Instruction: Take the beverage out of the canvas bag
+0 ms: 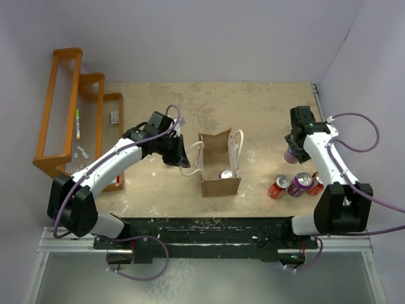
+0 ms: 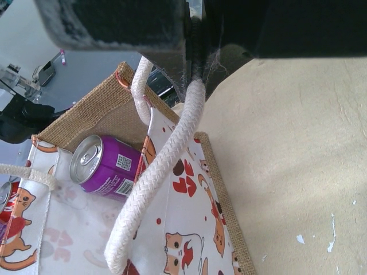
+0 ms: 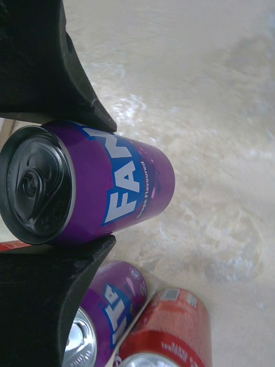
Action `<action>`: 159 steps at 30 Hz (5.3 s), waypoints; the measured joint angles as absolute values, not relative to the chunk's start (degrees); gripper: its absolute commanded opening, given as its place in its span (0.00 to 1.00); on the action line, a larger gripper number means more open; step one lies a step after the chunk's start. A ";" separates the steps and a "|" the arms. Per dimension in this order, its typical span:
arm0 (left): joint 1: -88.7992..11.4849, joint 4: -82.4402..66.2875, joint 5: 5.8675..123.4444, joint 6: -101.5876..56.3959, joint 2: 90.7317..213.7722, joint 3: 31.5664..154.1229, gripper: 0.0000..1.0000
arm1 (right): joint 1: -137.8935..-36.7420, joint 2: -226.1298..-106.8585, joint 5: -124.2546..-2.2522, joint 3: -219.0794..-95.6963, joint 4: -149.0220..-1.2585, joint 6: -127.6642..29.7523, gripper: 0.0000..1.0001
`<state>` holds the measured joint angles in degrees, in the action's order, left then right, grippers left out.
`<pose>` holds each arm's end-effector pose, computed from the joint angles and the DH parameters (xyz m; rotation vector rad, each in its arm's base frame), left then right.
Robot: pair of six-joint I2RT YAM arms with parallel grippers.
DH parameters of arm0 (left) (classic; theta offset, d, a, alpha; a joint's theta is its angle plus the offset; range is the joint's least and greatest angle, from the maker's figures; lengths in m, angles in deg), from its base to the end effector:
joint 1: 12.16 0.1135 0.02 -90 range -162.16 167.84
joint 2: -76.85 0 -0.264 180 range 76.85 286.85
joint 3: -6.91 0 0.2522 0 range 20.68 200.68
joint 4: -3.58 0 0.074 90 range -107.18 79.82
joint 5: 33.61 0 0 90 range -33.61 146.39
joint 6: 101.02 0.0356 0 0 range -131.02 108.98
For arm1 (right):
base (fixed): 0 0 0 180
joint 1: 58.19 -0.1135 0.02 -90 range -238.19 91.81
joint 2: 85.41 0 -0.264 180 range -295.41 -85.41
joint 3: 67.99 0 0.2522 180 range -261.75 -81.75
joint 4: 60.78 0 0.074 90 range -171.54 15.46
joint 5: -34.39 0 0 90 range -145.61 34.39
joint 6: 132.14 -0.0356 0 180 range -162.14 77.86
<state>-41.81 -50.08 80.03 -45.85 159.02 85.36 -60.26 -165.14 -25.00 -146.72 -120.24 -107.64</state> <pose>0.2477 -0.1574 0.2689 0.0437 2.7379 -0.9104 0.2772 -0.0081 0.2778 1.4208 1.9670 -0.1956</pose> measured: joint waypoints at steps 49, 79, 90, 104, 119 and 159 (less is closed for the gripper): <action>-41.81 -52.33 78.63 -36.88 155.76 86.26 0.00 | -46.14 -165.38 -27.95 -150.33 -121.15 -108.97 1.00; -41.81 -52.31 79.42 -40.53 157.51 87.04 0.00 | -79.60 -164.48 -71.25 -168.03 -102.45 -67.44 1.00; -41.81 -52.27 79.81 -41.93 160.50 88.62 0.00 | -92.95 -167.91 -68.58 -166.09 -109.42 -64.56 0.82; -41.81 -51.63 80.16 -43.44 161.62 89.36 0.00 | -101.11 -170.32 -60.52 -158.24 -117.85 -62.96 0.81; -41.81 -51.44 80.19 -44.97 161.62 89.36 0.00 | -102.20 -170.45 -54.71 -156.93 -121.48 -62.92 0.90; -41.81 -50.21 80.91 -45.98 161.64 88.81 0.00 | -106.07 -177.60 -49.00 -149.76 -120.85 -65.50 0.54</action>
